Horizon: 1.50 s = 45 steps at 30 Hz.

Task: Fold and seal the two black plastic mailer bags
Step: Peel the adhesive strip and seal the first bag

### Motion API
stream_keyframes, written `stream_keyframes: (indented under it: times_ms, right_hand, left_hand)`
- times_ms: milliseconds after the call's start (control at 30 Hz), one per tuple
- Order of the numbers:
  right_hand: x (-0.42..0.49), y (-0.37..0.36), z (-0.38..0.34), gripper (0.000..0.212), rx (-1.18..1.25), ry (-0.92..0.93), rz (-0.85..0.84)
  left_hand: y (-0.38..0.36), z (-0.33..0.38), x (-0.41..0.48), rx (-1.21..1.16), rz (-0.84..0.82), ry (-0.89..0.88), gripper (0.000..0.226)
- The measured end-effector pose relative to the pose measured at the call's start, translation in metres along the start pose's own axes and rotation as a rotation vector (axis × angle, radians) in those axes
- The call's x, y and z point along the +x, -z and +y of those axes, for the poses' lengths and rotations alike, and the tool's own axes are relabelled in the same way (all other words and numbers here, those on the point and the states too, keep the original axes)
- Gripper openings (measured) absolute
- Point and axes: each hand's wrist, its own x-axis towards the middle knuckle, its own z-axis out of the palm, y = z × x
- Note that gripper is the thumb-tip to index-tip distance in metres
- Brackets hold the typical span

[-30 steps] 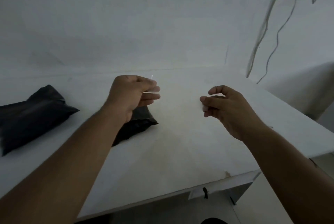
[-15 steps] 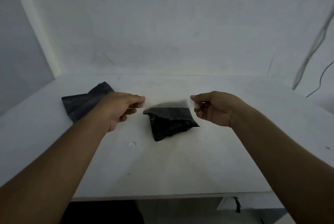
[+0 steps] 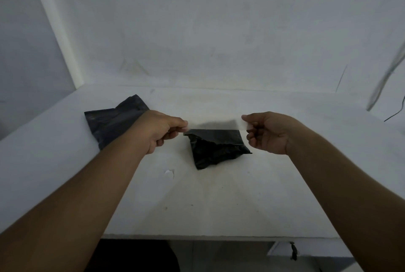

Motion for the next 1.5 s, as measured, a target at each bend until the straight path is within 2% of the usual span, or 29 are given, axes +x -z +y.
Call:
stream_keyframes:
  times_ms: [167,700,1233,1500]
  right_hand:
    - [0.003,-0.003,0.002,0.012,-0.026,0.028,0.007]
    - [0.008,0.0,0.009,0.01,-0.048,0.035,0.058]
    - [0.008,0.01,0.023,0.008,-0.093,0.025,0.076]
    - [0.012,0.011,0.027,0.011,-0.206,0.123,0.094]
  left_hand:
    - [-0.005,-0.002,0.003,0.024,0.048,0.02,0.012]
    - [-0.009,-0.018,0.007,-0.076,-0.032,0.167,0.012]
    - [-0.017,-0.032,-0.004,-0.125,-0.08,0.174,0.012]
    - [-0.018,-0.037,-0.006,-0.148,-0.067,0.165,0.018]
